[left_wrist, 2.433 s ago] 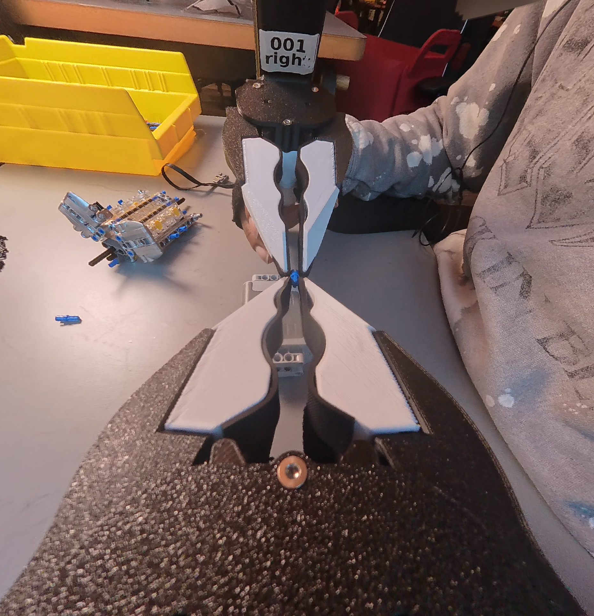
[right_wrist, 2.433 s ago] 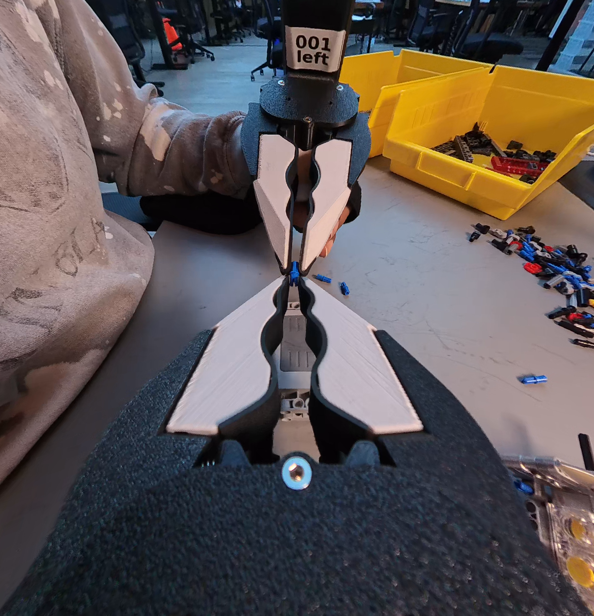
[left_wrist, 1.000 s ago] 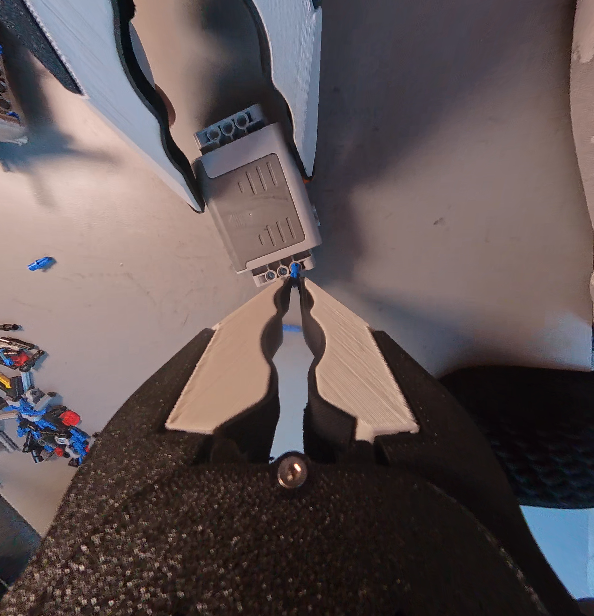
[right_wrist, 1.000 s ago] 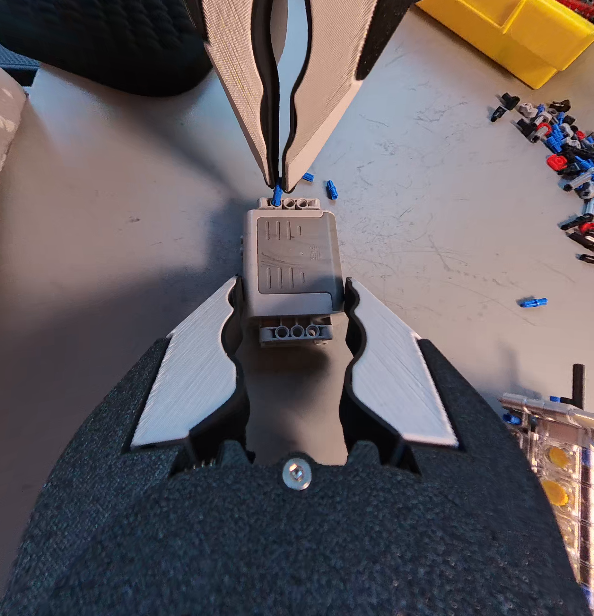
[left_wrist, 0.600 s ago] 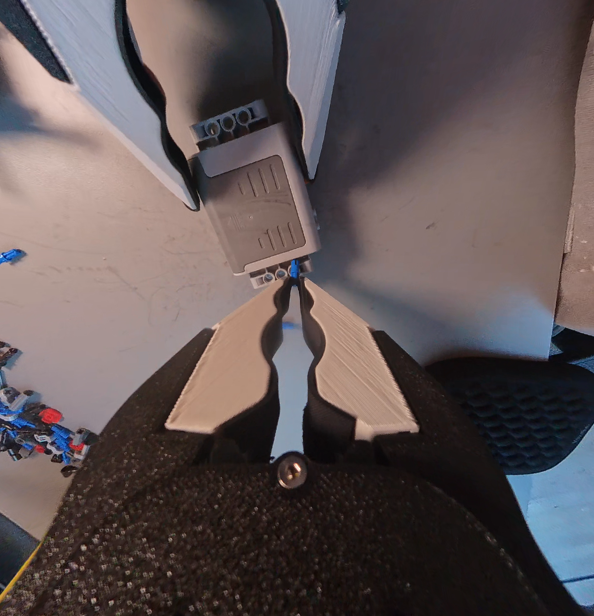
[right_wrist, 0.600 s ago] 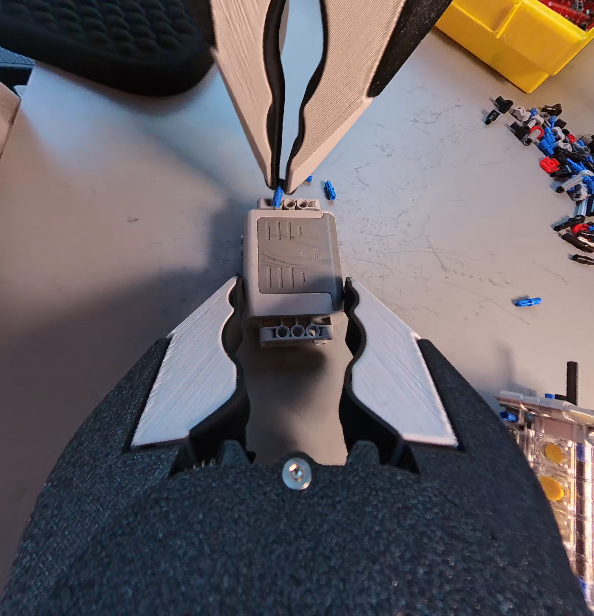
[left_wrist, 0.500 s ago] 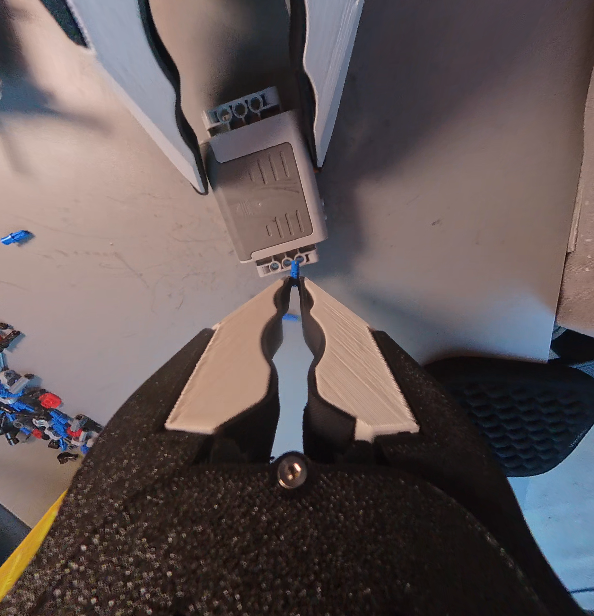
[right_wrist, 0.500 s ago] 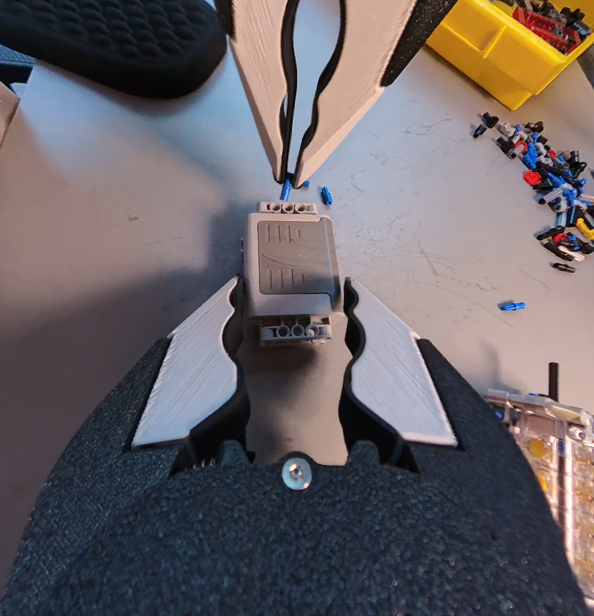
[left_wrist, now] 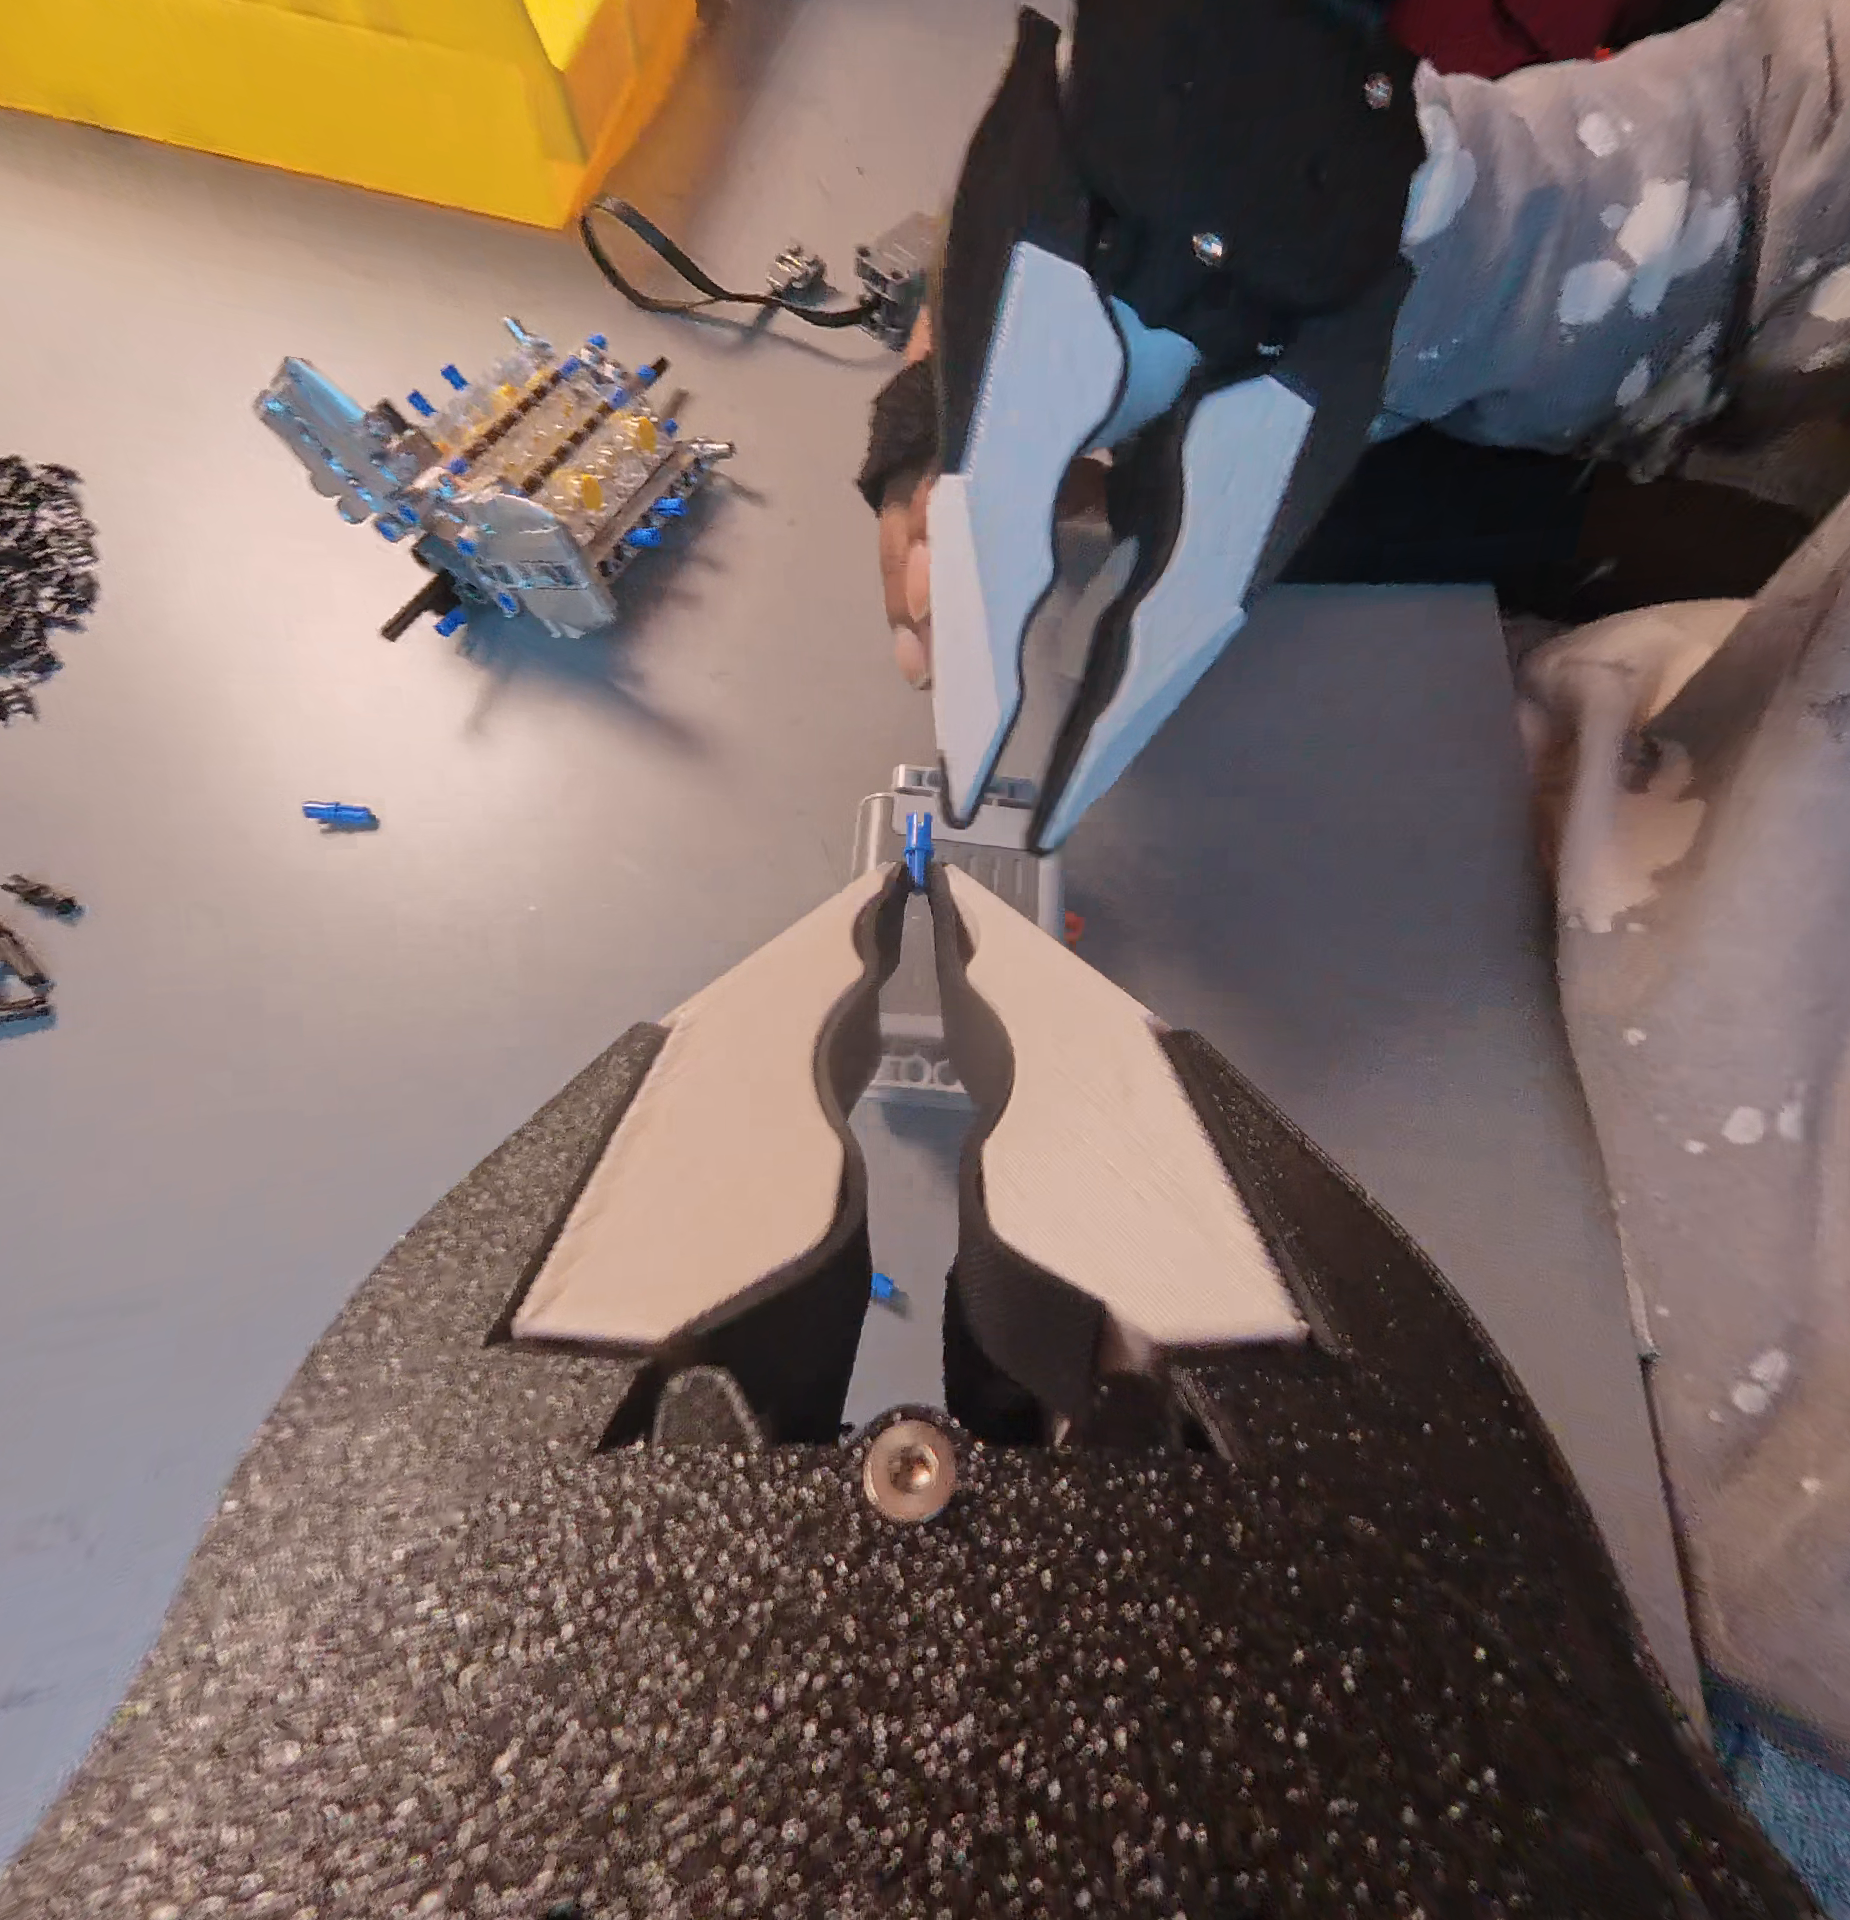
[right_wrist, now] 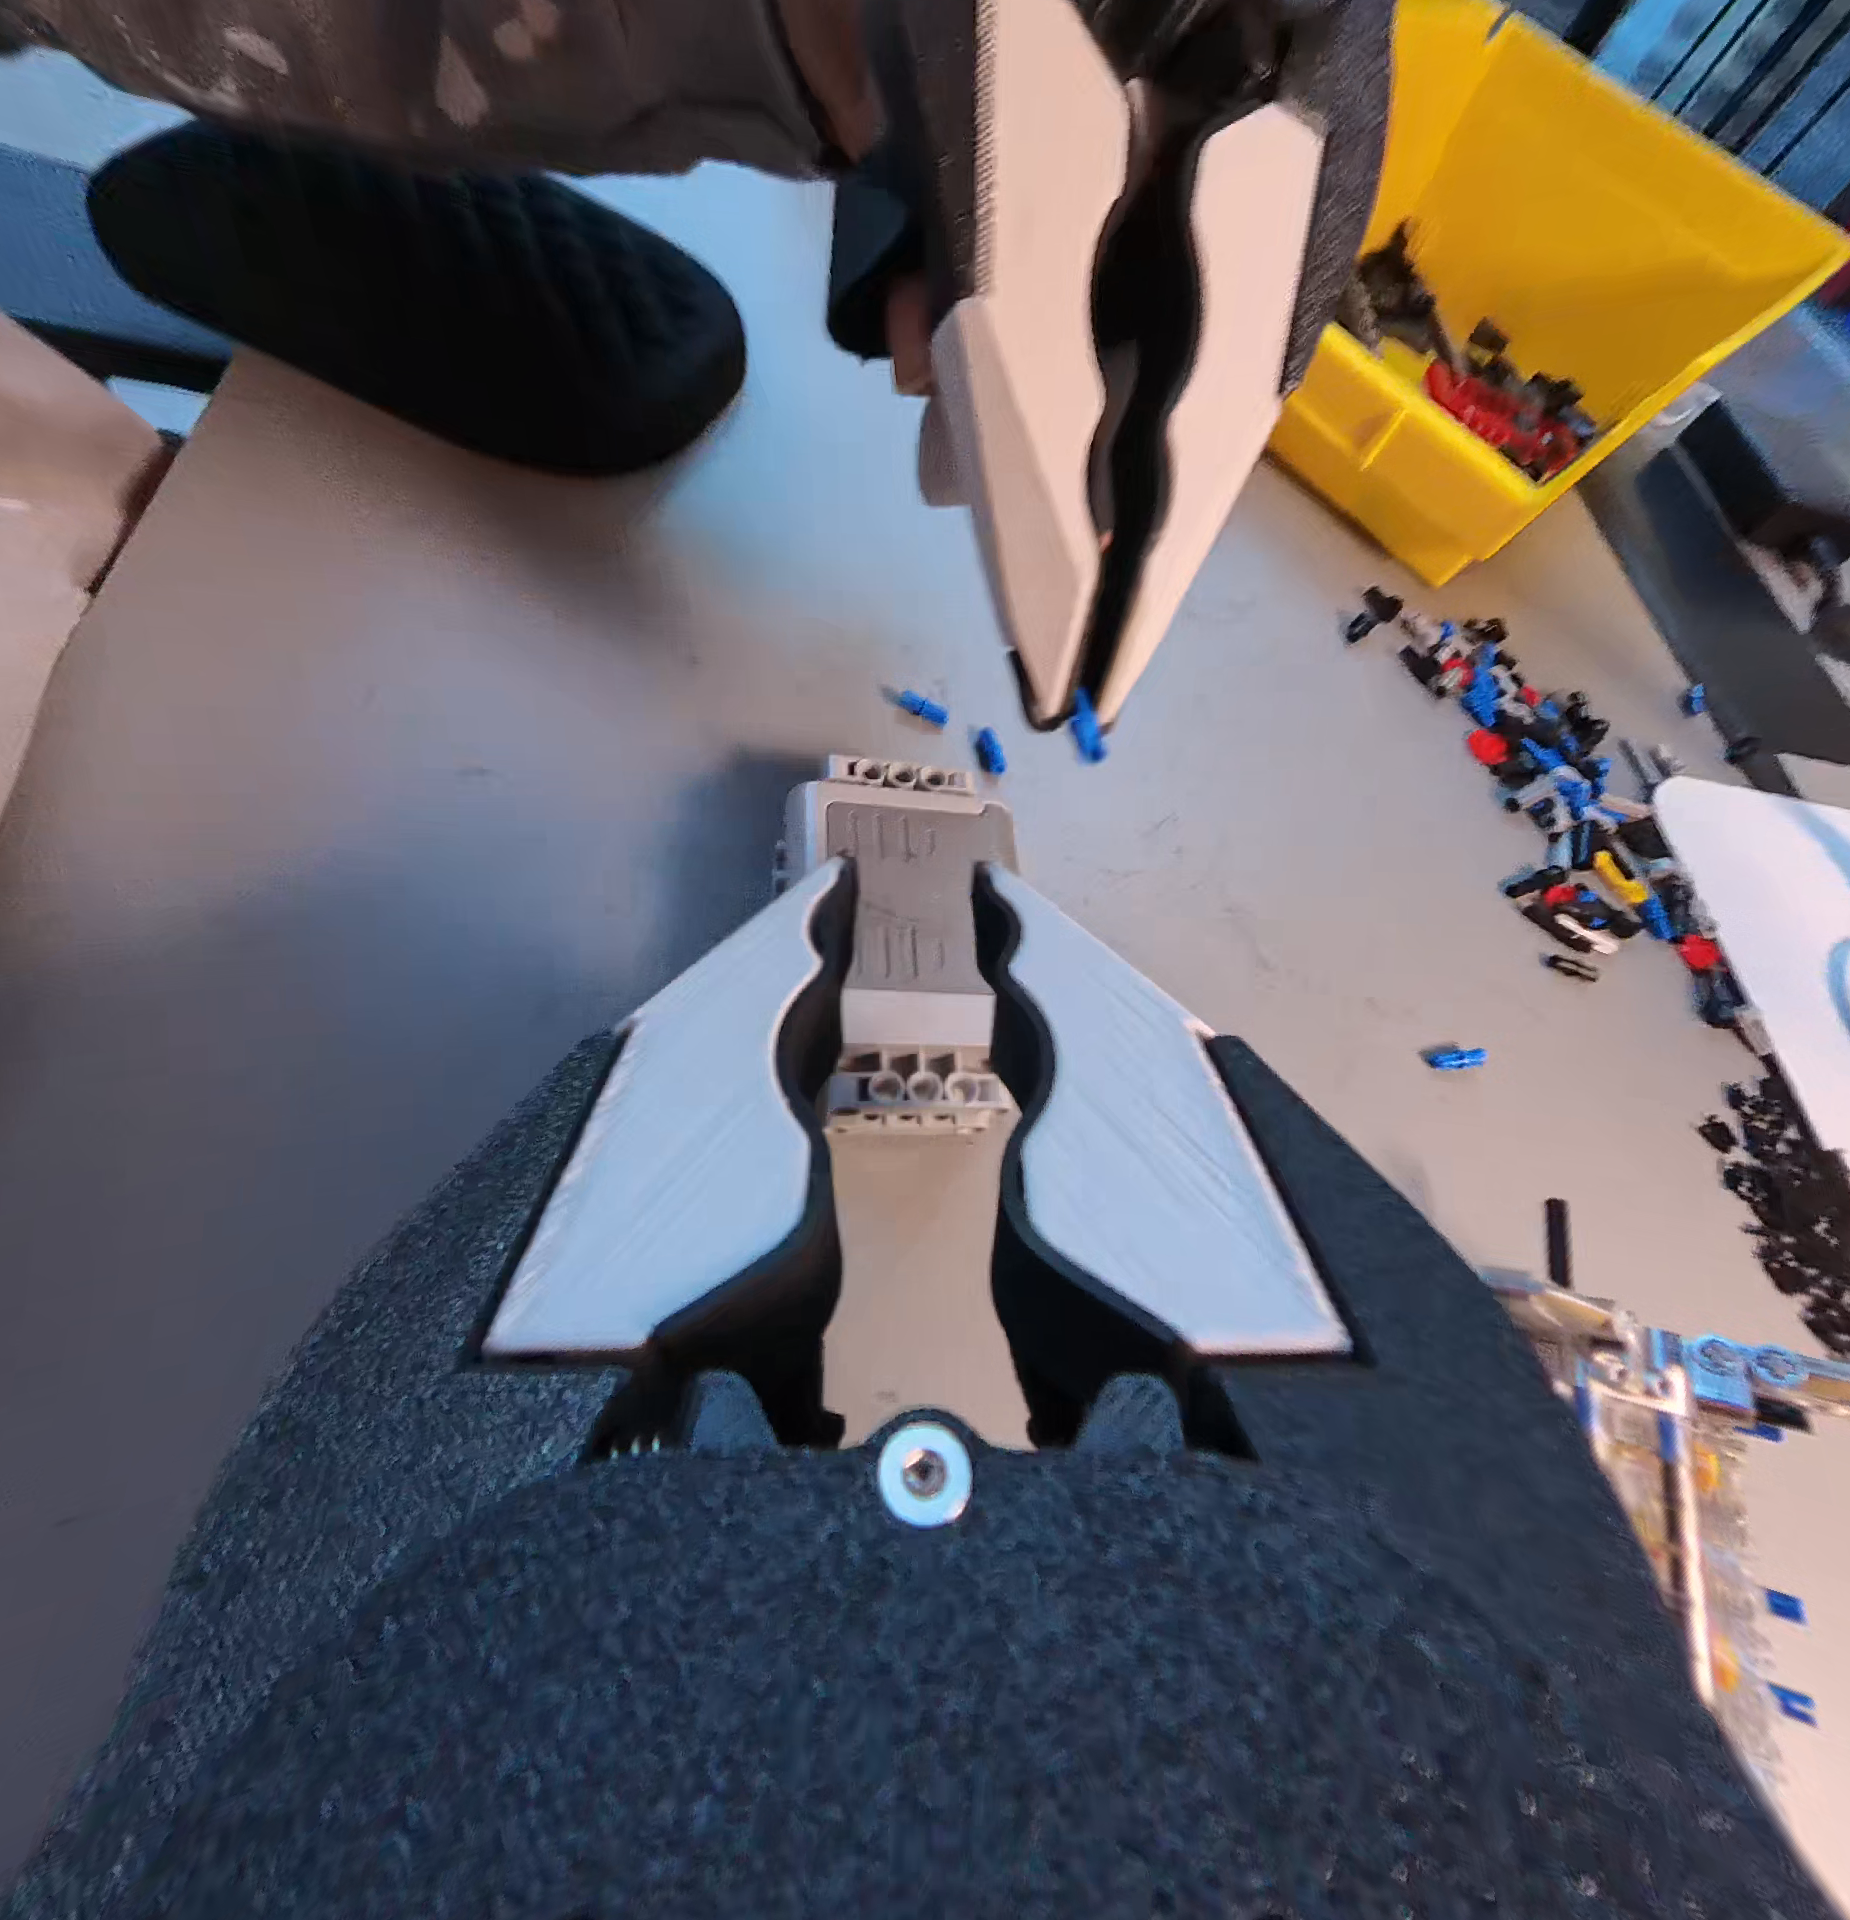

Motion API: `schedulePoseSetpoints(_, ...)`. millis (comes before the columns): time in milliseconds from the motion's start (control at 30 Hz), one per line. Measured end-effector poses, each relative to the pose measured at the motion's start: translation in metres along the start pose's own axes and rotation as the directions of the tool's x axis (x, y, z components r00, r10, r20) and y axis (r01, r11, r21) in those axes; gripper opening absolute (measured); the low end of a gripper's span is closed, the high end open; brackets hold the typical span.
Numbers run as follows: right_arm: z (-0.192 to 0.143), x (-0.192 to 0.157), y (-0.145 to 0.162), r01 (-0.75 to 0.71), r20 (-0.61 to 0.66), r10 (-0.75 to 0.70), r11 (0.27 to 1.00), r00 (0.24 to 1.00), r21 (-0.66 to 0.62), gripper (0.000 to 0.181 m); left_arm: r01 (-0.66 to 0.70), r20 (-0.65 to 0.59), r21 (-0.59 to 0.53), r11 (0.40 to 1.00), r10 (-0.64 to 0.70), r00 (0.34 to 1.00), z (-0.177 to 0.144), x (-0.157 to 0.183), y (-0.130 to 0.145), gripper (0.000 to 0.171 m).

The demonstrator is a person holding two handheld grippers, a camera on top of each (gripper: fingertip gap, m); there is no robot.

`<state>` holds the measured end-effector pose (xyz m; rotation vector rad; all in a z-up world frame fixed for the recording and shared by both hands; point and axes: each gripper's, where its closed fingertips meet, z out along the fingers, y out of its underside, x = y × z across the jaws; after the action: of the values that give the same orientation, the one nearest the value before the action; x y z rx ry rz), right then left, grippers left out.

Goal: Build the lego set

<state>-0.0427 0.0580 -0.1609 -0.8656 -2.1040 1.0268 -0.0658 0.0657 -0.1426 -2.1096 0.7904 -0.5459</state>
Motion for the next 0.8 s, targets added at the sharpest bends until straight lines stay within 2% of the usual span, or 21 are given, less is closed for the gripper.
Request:
schedulePoseSetpoints(100,0.008,-0.007,0.012,-0.004,0.022,0.006,0.994,1.000,-0.110,0.046,0.060,0.077,0.056,0.997,-0.065,0.995,-0.004,-0.022,0.011,0.002)
schedulePoseSetpoints(167,0.009,-0.002,0.030,0.043,0.006,-0.043,0.975,0.999,-0.218,0.054,0.096,0.083,0.046,0.994,-0.099,0.992,-0.002,-0.031,0.025,0.003)
schedulePoseSetpoints(300,-0.009,0.024,0.045,-0.055,-0.044,0.046,0.971,0.998,-0.233,0.046,0.115,-0.006,0.021,0.993,-0.114,0.993,0.004,-0.021,0.042,0.003)
schedulePoseSetpoints(433,-0.031,0.068,0.059,-0.171,-0.256,0.109,0.957,0.961,-0.233,0.035,0.077,-0.097,0.021,0.997,-0.075,0.992,0.012,0.002,0.042,0.003)
schedulePoseSetpoints(533,-0.029,0.053,0.045,-0.205,-0.198,0.171,0.964,0.965,-0.169,0.036,0.045,-0.109,0.024,0.999,-0.042,0.993,0.016,0.012,0.041,0.003)
schedulePoseSetpoints(567,-0.025,0.044,0.040,-0.225,-0.163,0.198,0.961,0.966,-0.163,0.040,0.033,-0.083,0.020,0.999,-0.031,0.996,0.014,0.009,0.042,0.003)
schedulePoseSetpoints(633,-0.012,0.026,0.033,-0.280,-0.103,0.264,0.942,0.959,-0.188,0.078,0.052,-0.036,0.045,0.998,-0.050,0.998,0.006,-0.002,0.040,0.003)
schedulePoseSetpoints(667,-0.003,0.025,0.030,-0.307,-0.122,0.288,0.931,0.950,-0.197,0.089,0.074,-0.019,0.055,0.996,-0.073,0.997,0.002,-0.008,0.040,0.003)
schedulePoseSetpoints(767,0.025,0.023,0.032,-0.388,-0.172,0.354,0.891,0.919,-0.236,0.104,0.089,0.049,0.046,0.995,-0.091,0.995,-0.003,-0.024,0.049,0.003)
schedulePoseSetpoints(800,0.029,0.028,0.034,-0.365,-0.207,0.320,0.898,0.925,-0.246,0.098,0.089,0.065,0.054,0.995,-0.093,0.994,-0.003,-0.028,0.049,0.003)
